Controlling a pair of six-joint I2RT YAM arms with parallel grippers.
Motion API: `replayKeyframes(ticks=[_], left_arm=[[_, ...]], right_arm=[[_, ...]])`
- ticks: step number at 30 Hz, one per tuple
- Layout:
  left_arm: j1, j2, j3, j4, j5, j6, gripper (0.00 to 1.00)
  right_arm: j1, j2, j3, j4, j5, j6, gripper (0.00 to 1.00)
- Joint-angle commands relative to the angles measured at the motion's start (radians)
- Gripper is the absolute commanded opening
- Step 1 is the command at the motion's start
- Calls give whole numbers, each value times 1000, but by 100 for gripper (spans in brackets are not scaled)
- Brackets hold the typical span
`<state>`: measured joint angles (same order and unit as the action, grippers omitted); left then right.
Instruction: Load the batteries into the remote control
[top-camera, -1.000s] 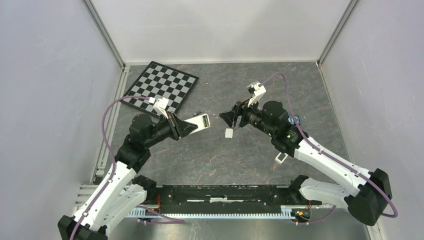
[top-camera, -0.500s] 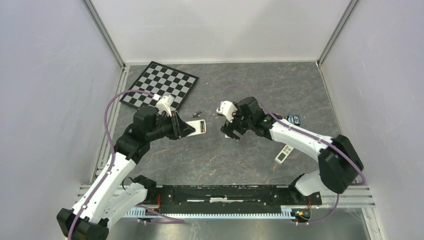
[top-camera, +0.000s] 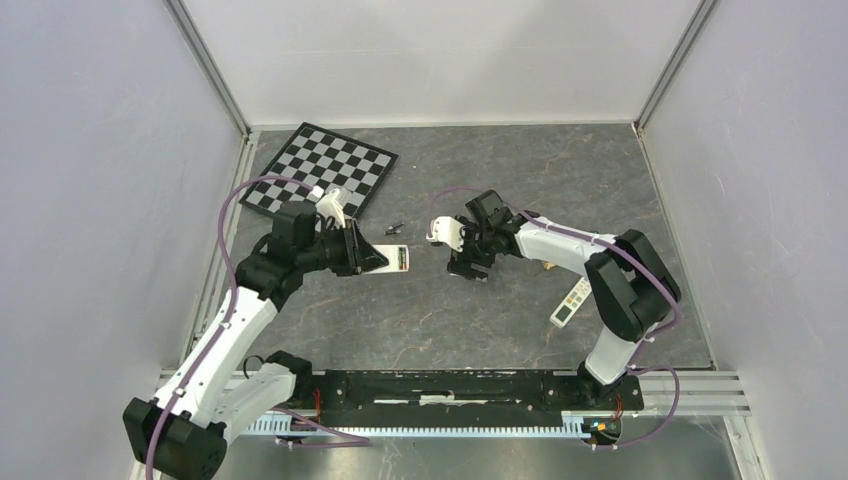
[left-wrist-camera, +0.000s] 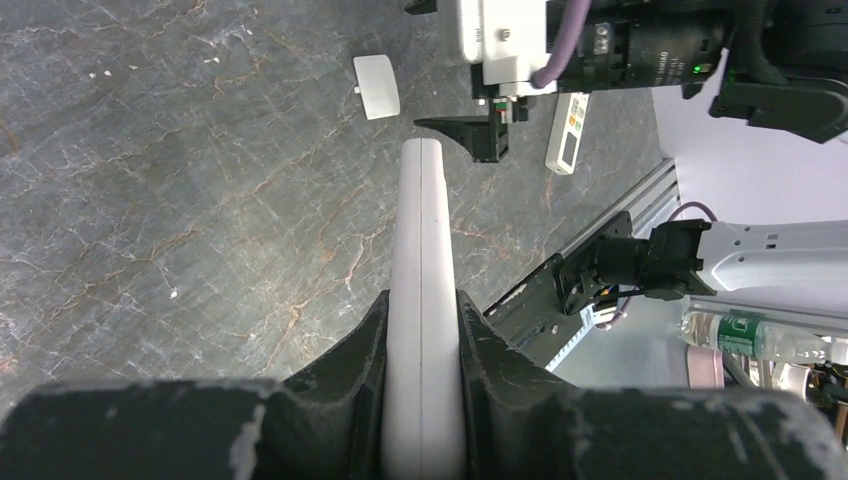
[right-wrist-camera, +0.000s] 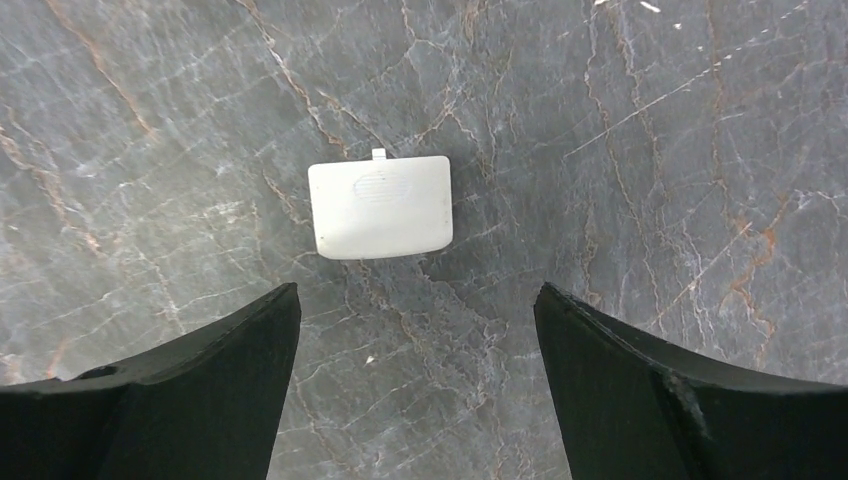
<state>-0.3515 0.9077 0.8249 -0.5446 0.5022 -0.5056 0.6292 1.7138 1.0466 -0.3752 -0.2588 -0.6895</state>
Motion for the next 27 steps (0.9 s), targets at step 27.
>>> replayKeyframes(ticks=[27], left_arm=[[39,16,13,75,35,-7,2]], right_arm=[[-8,156,89,-41,-25,-70,73]])
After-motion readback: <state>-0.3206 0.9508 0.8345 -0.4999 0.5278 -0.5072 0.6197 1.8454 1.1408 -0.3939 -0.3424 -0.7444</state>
